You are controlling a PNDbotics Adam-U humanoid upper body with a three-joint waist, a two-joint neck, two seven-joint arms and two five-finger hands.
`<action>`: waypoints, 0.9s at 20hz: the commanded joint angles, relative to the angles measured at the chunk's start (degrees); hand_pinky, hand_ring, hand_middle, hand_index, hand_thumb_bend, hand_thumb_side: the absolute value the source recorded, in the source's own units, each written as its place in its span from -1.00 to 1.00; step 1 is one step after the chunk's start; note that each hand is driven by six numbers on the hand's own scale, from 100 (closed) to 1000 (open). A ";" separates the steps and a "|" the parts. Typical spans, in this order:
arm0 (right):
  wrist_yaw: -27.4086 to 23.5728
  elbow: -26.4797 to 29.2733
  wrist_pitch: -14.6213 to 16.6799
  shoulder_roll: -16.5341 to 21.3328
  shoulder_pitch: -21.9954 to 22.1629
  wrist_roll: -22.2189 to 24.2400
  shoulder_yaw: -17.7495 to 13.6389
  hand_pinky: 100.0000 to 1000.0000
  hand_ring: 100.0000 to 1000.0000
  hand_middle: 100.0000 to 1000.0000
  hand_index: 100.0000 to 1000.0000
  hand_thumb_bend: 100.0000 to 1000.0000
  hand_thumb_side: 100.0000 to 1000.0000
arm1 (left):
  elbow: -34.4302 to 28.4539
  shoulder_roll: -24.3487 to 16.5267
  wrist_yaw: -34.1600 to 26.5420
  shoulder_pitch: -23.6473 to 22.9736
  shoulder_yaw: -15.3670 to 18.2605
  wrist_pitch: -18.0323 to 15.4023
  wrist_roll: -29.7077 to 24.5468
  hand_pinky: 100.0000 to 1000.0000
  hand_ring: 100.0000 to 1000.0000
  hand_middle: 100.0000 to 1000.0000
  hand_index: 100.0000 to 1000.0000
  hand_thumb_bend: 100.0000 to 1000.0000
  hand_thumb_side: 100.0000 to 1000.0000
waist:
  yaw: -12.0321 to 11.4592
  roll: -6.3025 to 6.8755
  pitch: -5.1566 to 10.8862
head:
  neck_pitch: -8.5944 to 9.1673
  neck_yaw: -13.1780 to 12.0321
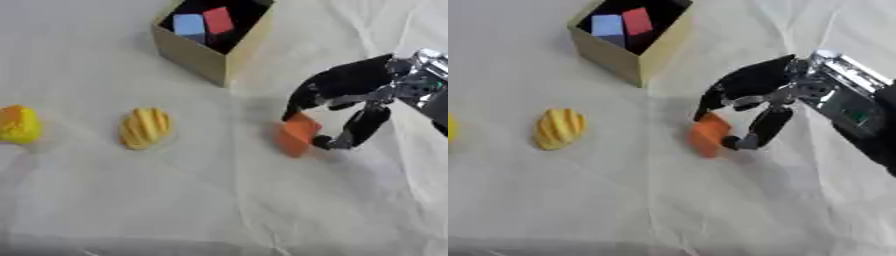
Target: Pick up objects on the table and place them in the box.
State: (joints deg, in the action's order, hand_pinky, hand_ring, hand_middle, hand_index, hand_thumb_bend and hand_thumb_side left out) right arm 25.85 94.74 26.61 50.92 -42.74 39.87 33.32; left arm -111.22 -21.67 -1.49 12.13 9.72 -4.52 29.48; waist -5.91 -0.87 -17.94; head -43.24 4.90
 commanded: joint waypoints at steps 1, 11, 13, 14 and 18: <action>-1.71 3.53 -0.64 3.06 -0.37 0.83 -2.01 0.81 0.80 0.58 0.80 -0.78 -0.44 | -0.86 -0.92 0.04 0.63 0.10 -0.12 -0.12 0.32 0.37 0.10 0.45 -0.31 0.02 | 0.08 -0.01 1.22 | 0.75 -0.13; 1.01 4.15 -0.20 2.54 -1.37 2.23 -1.36 0.82 0.87 0.67 0.84 -0.24 -0.31 | -0.97 -0.83 0.08 0.65 -0.01 -0.05 -0.26 0.32 0.37 0.10 0.45 -0.31 0.02 | -0.13 -0.16 1.33 | 1.03 0.00; 2.24 2.70 0.44 1.77 -1.86 2.35 -0.61 0.82 0.88 0.68 0.85 -0.20 -0.28 | -0.96 -0.82 0.04 0.66 -0.02 -0.05 -0.30 0.32 0.38 0.10 0.45 -0.31 0.02 | -0.23 -0.13 1.29 | 1.06 0.05; 2.81 2.04 0.77 1.44 -2.06 2.34 -0.31 0.82 0.88 0.68 0.85 -0.18 -0.27 | -0.95 -0.83 0.02 0.66 -0.01 -0.05 -0.30 0.32 0.38 0.10 0.45 -0.31 0.02 | -0.27 -0.11 1.26 | 1.06 0.06; 4.32 -0.20 1.62 0.33 -2.62 1.86 0.43 0.82 0.87 0.68 0.85 -0.23 -0.23 | -0.91 -0.86 -0.11 0.65 -0.04 -0.05 -0.31 0.32 0.38 0.10 0.45 -0.31 0.03 | -0.32 -0.09 1.12 | 1.04 0.05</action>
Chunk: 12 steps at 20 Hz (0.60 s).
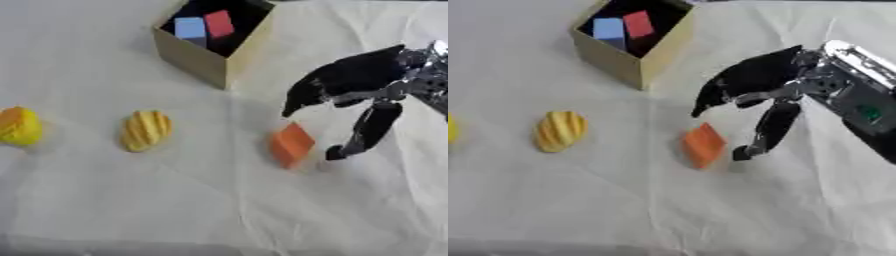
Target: Pick up objects on the table and place them in the box.
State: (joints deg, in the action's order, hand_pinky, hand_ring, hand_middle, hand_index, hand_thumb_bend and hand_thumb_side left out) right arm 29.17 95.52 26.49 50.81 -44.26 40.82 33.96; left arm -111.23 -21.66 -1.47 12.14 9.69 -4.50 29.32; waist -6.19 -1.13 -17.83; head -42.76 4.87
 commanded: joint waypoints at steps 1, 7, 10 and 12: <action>1.22 -1.43 1.83 0.15 -1.21 0.70 -0.08 0.82 0.87 0.68 0.84 -0.25 -0.22 | -0.89 -0.87 -0.16 0.64 0.00 -0.08 -0.17 0.32 0.38 0.10 0.45 -0.31 0.03 | -0.04 0.16 0.98 | 0.55 0.10; 1.46 -3.47 1.72 -1.31 -1.10 0.10 0.61 0.82 0.85 0.66 0.83 -0.41 -0.18 | -0.85 -0.83 -0.26 0.65 0.03 -0.13 -0.19 0.32 0.38 0.10 0.45 -0.31 0.03 | -0.19 0.19 0.87 | 0.67 0.16; 1.37 -4.05 1.61 -1.82 -0.99 0.07 0.84 0.82 0.84 0.65 0.83 -0.45 -0.15 | -0.85 -0.81 -0.29 0.65 0.03 -0.15 -0.21 0.32 0.38 0.10 0.45 -0.31 0.03 | -0.24 0.16 0.84 | 0.77 0.14; 1.29 -4.34 1.65 -2.00 -0.91 0.25 1.02 0.82 0.84 0.65 0.83 -0.46 -0.13 | -0.86 -0.80 -0.31 0.65 0.04 -0.16 -0.22 0.32 0.38 0.10 0.45 -0.31 0.03 | -0.25 0.12 0.80 | 0.76 0.12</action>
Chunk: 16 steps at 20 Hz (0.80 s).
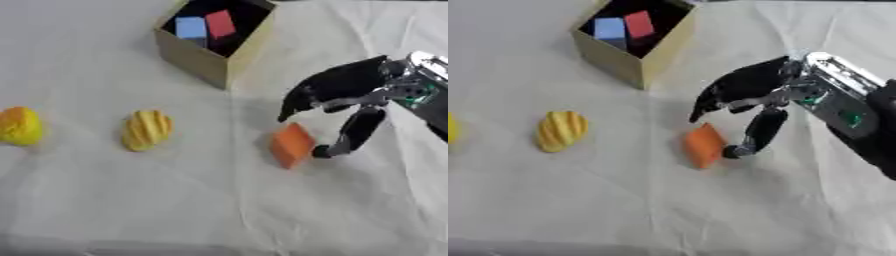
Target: Pick up objects on the table and place them in the box.
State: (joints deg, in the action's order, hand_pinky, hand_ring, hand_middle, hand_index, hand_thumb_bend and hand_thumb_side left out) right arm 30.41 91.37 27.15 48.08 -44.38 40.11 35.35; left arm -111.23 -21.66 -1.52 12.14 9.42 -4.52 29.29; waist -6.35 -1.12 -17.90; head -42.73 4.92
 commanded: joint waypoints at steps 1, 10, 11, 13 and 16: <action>0.03 -0.31 1.01 0.66 -0.78 1.05 -0.32 0.82 0.84 0.65 0.83 -0.47 -0.13 | -0.86 -0.82 -0.28 0.64 0.31 -0.14 -0.17 0.32 0.38 0.10 0.45 -0.31 0.03 | -0.10 0.10 0.85 | 0.74 0.05; 0.79 -2.26 1.04 -0.71 -1.30 1.12 0.28 0.82 0.83 0.63 0.82 -0.51 -0.07 | -0.91 -0.81 -0.43 0.64 0.28 -0.20 -0.16 0.32 0.38 0.10 0.45 -0.31 0.03 | -0.31 -0.03 0.72 | 0.84 0.10; 0.92 -2.54 1.06 -0.91 -1.36 1.10 0.37 0.82 0.83 0.62 0.81 -0.53 -0.06 | -0.91 -0.80 -0.44 0.65 0.28 -0.20 -0.16 0.32 0.38 0.11 0.45 -0.31 0.03 | -0.33 -0.03 0.72 | 0.85 0.11; 1.11 -3.06 1.13 -1.25 -1.44 1.10 0.52 0.81 0.83 0.60 0.80 -0.55 -0.06 | -0.92 -0.80 -0.45 0.66 0.28 -0.21 -0.15 0.32 0.39 0.11 0.45 -0.31 0.03 | -0.36 -0.02 0.71 | 0.86 0.10; 1.24 -3.54 1.21 -1.55 -1.51 1.09 0.61 0.81 0.82 0.55 0.76 -0.59 -0.05 | -0.93 -0.79 -0.48 0.64 0.28 -0.21 -0.12 0.32 0.39 0.11 0.45 -0.31 0.03 | -0.37 -0.05 0.69 | 0.88 0.07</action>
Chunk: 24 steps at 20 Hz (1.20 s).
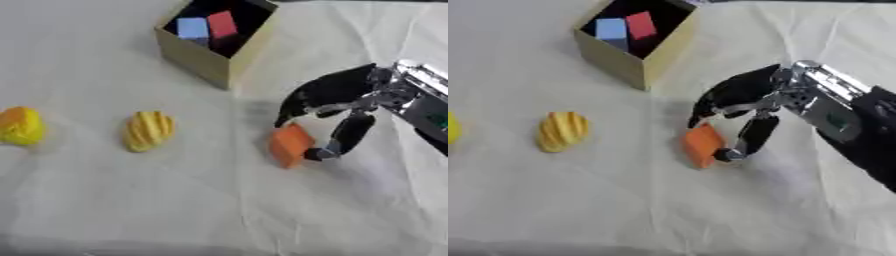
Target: Pick up objects on the table and place them in the box.
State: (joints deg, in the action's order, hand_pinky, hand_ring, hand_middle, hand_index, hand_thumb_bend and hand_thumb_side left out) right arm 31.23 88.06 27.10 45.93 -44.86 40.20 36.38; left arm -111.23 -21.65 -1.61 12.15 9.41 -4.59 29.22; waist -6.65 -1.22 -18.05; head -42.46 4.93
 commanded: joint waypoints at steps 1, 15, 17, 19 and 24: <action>0.35 -0.33 1.27 0.56 -1.02 0.98 -0.42 0.81 0.81 0.52 0.74 -0.61 -0.06 | -0.93 -0.80 -0.40 0.63 0.29 -0.13 -0.05 0.32 0.39 0.11 0.45 -0.31 0.03 | -0.06 0.03 0.85 | 0.59 0.06; -5.67 6.18 -3.30 2.18 -3.35 -3.32 -5.48 0.68 0.44 -0.01 0.30 -0.82 -0.98 | -0.92 -0.81 -0.25 0.29 0.55 -0.05 0.19 0.32 0.39 0.11 0.45 -0.31 0.03 | 0.71 0.15 1.14 | 0.54 -0.77; -6.67 8.71 -5.13 1.93 -5.47 -5.14 -8.44 0.68 0.42 0.00 0.30 -0.75 -0.92 | -0.92 -0.81 -0.20 0.26 0.49 -0.03 0.17 0.32 0.39 0.11 0.45 -0.31 0.03 | 0.64 0.16 1.34 | 0.52 -0.68; -6.41 9.25 -6.96 0.57 -8.24 -6.29 -10.42 0.68 0.42 0.01 0.30 -0.71 -0.86 | -0.91 -0.80 -0.20 0.25 0.33 -0.01 0.03 0.32 0.39 0.11 0.45 -0.31 0.03 | 0.42 0.14 1.65 | 0.40 -0.37; -2.62 3.71 -11.23 -5.96 -15.29 -6.11 -11.88 0.67 0.42 0.01 0.31 -0.58 -0.77 | -0.66 -0.84 -0.34 0.31 -0.34 0.09 -0.72 0.32 0.39 0.11 0.45 -0.31 0.03 | -0.97 0.06 2.40 | 0.19 1.16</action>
State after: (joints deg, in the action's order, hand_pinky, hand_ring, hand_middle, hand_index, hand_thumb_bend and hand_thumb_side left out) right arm 27.58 92.68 16.94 40.56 -58.83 34.22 25.80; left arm -111.22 -21.65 -1.79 12.12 9.04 -4.46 28.80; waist -7.68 -1.29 -16.91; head -42.34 5.68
